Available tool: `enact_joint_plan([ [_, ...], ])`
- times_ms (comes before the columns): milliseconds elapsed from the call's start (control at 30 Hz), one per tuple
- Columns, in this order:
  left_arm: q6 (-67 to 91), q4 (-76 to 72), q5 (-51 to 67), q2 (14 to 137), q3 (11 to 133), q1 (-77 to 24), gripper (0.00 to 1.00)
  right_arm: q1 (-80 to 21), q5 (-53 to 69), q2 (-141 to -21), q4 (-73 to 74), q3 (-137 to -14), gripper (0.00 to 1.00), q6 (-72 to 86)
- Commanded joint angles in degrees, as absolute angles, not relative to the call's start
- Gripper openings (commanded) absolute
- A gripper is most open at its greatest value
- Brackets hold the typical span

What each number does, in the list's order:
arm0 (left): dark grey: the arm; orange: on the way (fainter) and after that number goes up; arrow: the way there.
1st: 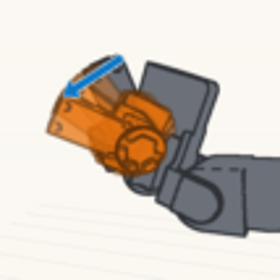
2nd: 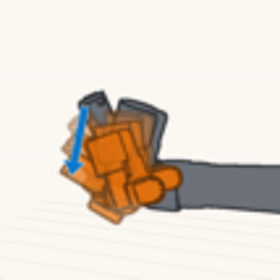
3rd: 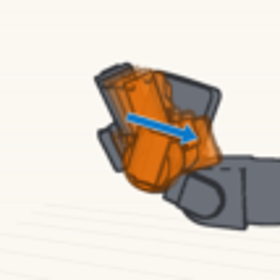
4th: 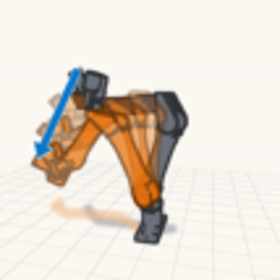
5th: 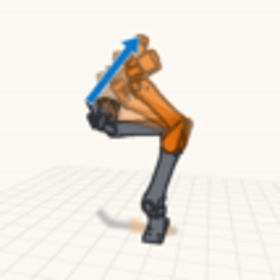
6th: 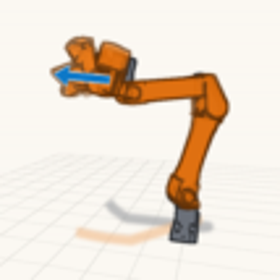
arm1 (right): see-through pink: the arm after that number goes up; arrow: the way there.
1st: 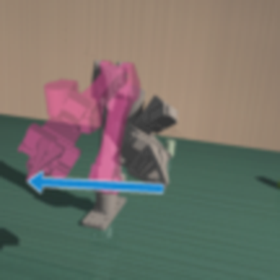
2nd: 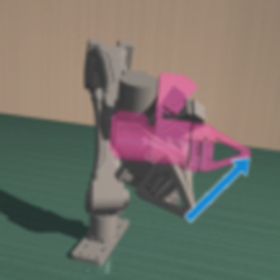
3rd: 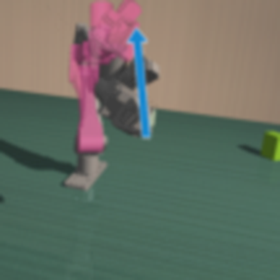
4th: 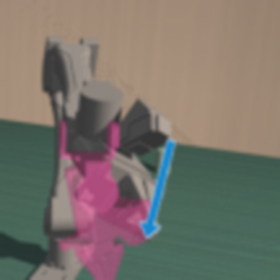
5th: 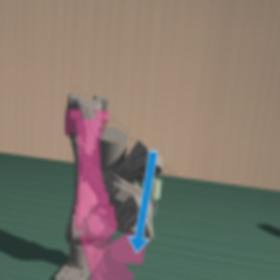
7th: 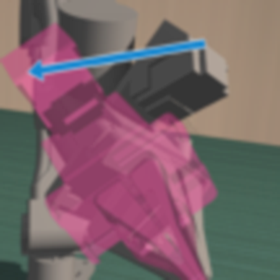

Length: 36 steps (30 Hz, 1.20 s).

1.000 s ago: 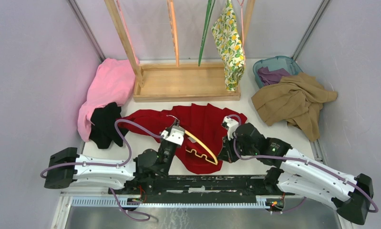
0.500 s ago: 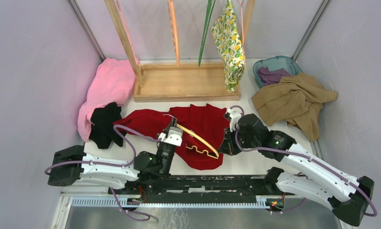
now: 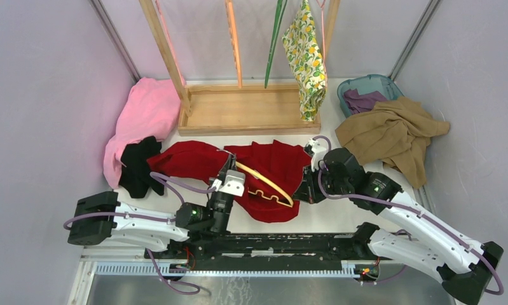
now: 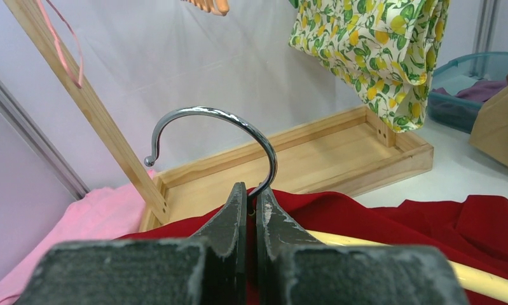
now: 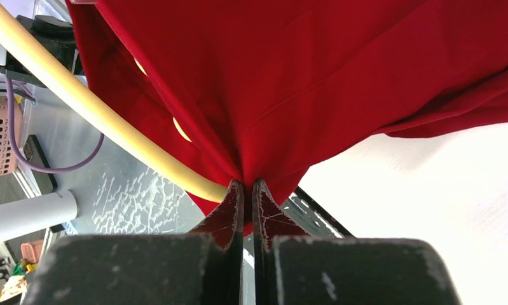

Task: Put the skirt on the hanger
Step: Hang the skirt on the hanger.

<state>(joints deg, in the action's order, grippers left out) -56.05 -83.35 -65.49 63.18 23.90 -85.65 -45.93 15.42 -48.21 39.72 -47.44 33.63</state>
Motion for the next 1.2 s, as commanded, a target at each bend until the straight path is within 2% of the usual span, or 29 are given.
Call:
enact_joint_plan([
  [0,-63.73,-87.62,-62.36,62.01,26.36,-85.87,0.03,-45.54,17.94,-47.24,36.24,-44.94,0.01,34.42],
  [700,-67.90,-88.57,-58.95,59.32,26.06,-85.87,0.03,-45.09,21.95,-48.84,33.54,-41.81,0.01,35.50],
  [1167,-72.07,-92.99,-59.20,62.73,24.96,-85.78,0.03,-44.24,23.20,-48.90,37.20,-47.22,0.01,35.17],
])
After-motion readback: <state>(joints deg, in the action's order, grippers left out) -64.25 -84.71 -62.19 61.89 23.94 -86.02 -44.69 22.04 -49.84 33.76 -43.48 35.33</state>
